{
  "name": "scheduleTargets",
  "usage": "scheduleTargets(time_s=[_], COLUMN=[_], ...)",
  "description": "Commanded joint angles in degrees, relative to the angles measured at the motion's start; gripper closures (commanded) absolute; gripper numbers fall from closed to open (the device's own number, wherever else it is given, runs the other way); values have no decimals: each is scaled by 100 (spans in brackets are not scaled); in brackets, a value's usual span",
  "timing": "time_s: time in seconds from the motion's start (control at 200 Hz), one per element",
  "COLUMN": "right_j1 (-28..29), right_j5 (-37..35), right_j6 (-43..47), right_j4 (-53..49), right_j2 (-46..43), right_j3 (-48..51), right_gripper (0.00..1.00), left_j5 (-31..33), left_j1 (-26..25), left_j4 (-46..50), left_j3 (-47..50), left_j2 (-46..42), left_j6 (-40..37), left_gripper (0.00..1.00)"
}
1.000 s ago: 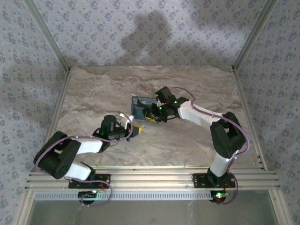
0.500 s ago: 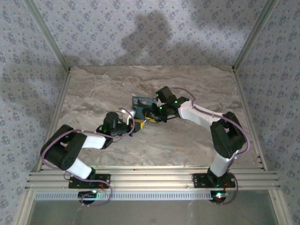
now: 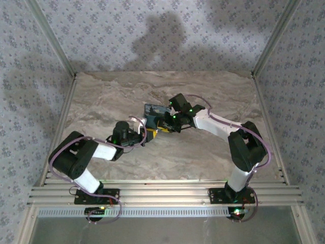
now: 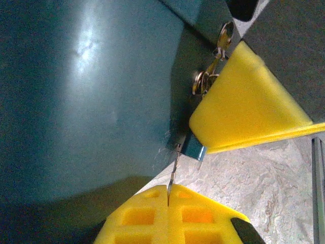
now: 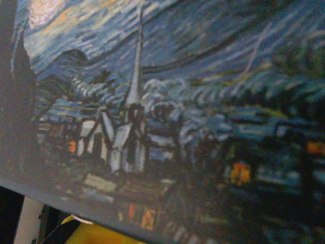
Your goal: Unlock the padlock with the key
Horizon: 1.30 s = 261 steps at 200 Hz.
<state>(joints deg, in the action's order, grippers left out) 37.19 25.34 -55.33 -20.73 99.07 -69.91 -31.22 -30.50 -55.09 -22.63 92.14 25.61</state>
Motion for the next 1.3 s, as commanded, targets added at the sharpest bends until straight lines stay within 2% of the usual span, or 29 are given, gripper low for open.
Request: scheduleTargets(time_s=[0.0, 1.299], right_j1=[-36, -63], right_j5=[111, 190], right_j6=[-59, -109], right_j4=[55, 131], right_j2=[-238, -183], right_j3=[48, 39], right_gripper=[100, 100], left_j5=[-173, -298], left_j1=[-11, -95], left_j4=[-554, -404], left_j3=[-23, 22], left_j2=[101, 50], left_j6=[145, 14], left_gripper=[100, 100])
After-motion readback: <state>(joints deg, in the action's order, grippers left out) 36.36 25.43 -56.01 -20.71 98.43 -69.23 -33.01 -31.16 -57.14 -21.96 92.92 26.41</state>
